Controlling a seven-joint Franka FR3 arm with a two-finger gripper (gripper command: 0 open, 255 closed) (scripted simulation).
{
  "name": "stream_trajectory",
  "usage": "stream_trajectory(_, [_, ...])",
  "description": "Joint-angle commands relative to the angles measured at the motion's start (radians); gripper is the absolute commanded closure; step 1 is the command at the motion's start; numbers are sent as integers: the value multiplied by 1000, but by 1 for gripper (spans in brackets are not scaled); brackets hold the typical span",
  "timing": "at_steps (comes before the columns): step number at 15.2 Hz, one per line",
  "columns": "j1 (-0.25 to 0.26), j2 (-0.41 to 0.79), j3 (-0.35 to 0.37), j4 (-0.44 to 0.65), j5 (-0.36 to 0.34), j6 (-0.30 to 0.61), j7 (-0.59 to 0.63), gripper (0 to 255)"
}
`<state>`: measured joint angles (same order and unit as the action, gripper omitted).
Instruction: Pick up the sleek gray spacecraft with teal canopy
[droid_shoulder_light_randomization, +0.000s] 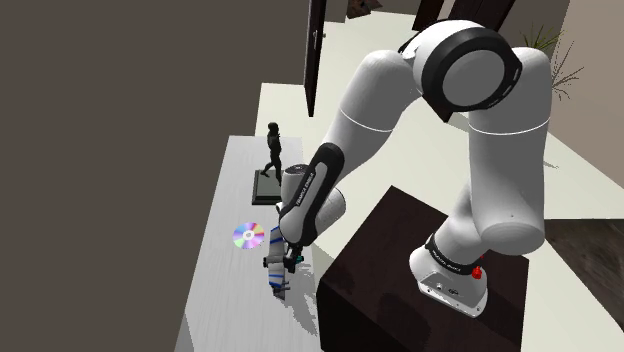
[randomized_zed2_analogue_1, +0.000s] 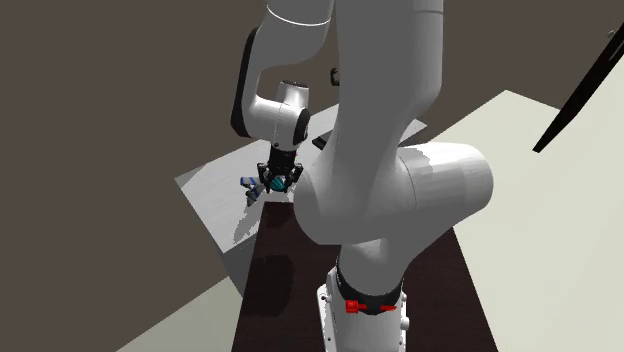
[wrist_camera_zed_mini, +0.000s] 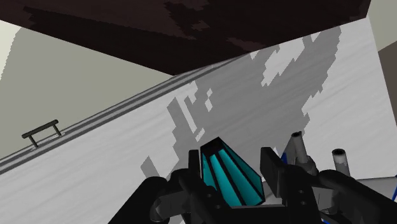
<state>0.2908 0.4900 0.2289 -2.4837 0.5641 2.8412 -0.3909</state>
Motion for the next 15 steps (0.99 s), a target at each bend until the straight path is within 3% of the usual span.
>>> stream_trajectory(1, [0, 1, 0, 0, 0, 1, -1, 255])
stream_trajectory(7, [1, 2, 0, 2, 0, 1, 1, 255])
stream_trajectory(15, [20, -135, -23, -42, -32, -93, 53, 255])
